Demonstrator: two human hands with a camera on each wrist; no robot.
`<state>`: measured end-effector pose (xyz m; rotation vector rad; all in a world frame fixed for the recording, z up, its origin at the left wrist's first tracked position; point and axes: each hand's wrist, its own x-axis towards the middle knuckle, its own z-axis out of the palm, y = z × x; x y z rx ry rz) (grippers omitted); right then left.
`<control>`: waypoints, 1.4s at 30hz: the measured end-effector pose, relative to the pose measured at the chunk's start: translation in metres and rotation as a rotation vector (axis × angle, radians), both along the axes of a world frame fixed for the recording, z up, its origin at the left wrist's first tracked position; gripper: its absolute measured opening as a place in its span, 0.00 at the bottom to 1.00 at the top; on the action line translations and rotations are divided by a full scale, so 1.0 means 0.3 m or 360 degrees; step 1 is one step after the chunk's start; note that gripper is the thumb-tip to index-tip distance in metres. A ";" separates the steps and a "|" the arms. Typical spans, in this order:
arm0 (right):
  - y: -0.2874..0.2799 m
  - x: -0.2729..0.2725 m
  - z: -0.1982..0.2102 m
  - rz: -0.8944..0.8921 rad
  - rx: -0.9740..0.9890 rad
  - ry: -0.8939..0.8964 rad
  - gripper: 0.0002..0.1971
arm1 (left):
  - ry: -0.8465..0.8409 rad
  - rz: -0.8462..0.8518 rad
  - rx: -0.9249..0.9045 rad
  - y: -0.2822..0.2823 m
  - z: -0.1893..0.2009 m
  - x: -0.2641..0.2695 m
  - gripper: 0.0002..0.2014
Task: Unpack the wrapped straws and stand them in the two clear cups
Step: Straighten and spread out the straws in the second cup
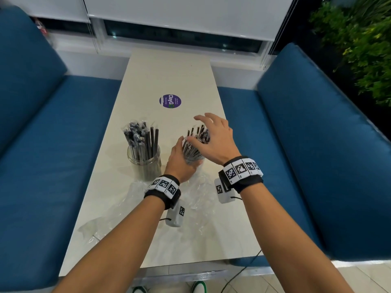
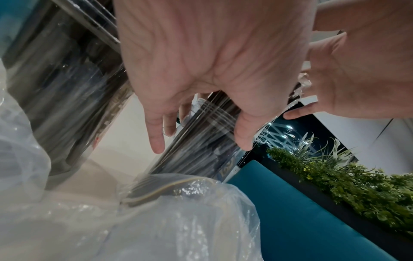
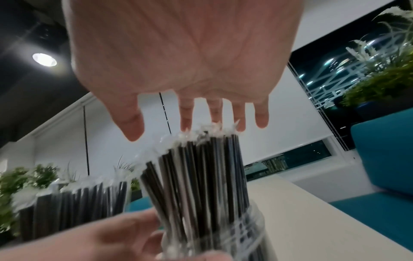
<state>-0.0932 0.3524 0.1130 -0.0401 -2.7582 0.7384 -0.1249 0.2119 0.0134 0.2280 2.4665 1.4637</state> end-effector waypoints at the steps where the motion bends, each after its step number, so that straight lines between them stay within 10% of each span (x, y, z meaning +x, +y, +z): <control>1: -0.009 0.000 -0.013 0.0024 0.0011 -0.0046 0.31 | -0.0003 -0.0006 -0.0013 0.000 -0.002 -0.002 0.52; 11: -0.057 0.013 -0.050 0.0046 0.0163 -0.0005 0.30 | 0.0049 -0.0058 -0.0069 -0.002 -0.007 -0.002 0.56; 17: -0.066 0.003 -0.062 0.0079 0.0199 0.0104 0.13 | 0.0067 -0.0045 -0.0069 0.008 0.007 0.003 0.53; 25: -0.080 -0.009 -0.040 0.0045 0.0274 0.0131 0.30 | 0.0121 -0.0093 -0.0164 -0.003 -0.004 0.007 0.49; 30: -0.101 -0.076 -0.005 0.0176 0.0732 0.0011 0.13 | 0.0085 -0.0058 -0.0125 0.001 0.009 0.009 0.49; 37: -0.033 -0.069 0.014 -0.0105 -0.0124 0.0504 0.10 | 0.0042 -0.0043 -0.0070 -0.006 0.021 0.020 0.55; 42: -0.029 -0.025 -0.044 -0.0068 0.0332 0.0090 0.15 | -0.0011 0.0002 -0.0036 0.001 0.021 0.018 0.58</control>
